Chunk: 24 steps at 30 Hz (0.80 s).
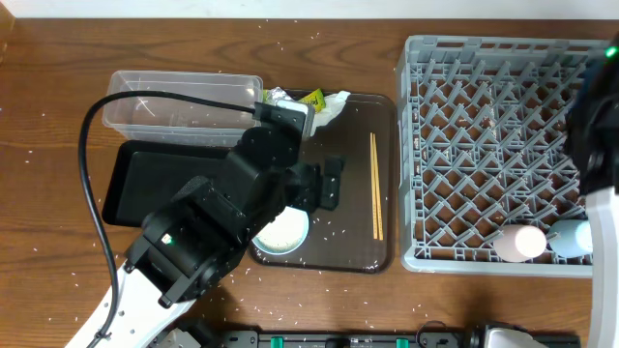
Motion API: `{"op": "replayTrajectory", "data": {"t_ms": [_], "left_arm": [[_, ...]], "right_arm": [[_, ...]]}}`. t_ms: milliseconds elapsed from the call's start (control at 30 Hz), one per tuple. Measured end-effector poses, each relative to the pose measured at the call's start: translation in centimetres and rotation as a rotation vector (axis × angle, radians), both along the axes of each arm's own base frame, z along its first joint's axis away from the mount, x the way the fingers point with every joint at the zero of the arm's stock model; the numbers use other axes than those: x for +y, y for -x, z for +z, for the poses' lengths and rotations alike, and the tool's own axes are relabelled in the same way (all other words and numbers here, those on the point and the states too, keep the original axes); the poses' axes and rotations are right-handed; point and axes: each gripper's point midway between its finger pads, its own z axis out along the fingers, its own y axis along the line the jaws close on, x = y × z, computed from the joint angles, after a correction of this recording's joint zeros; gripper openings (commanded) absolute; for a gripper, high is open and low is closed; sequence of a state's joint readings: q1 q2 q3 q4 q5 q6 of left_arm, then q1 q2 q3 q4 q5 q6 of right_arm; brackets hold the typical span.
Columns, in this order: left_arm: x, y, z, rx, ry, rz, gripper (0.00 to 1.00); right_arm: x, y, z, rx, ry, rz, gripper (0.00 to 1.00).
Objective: Sort waste into correct bins and load items into the dishwasher rack
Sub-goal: 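Place the blue plate upright in the rack's back with the right gripper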
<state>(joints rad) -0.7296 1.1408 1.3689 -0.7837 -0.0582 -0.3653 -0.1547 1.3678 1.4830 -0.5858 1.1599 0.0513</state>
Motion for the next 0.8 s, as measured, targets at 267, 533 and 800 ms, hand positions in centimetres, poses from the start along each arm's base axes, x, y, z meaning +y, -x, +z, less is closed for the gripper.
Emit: {"op": "replayTrajectory", "data": {"t_ms": [267, 533, 800], "left_arm": [[0.2, 0.2, -0.3, 0.011, -0.010, 0.000, 0.98], [0.4, 0.4, -0.8, 0.029, -0.026, 0.000, 0.98], [0.4, 0.5, -0.8, 0.032, -0.029, 0.000, 0.98]], "right_arm": [[-3.3, -4.3, -1.4, 0.251, 0.100, 0.003, 0.01], [-4.4, -8.5, -5.3, 0.686, 0.177, 0.086, 0.01], [-4.8, -11.5, -10.0, 0.976, 0.203, 0.164, 0.01]]}}
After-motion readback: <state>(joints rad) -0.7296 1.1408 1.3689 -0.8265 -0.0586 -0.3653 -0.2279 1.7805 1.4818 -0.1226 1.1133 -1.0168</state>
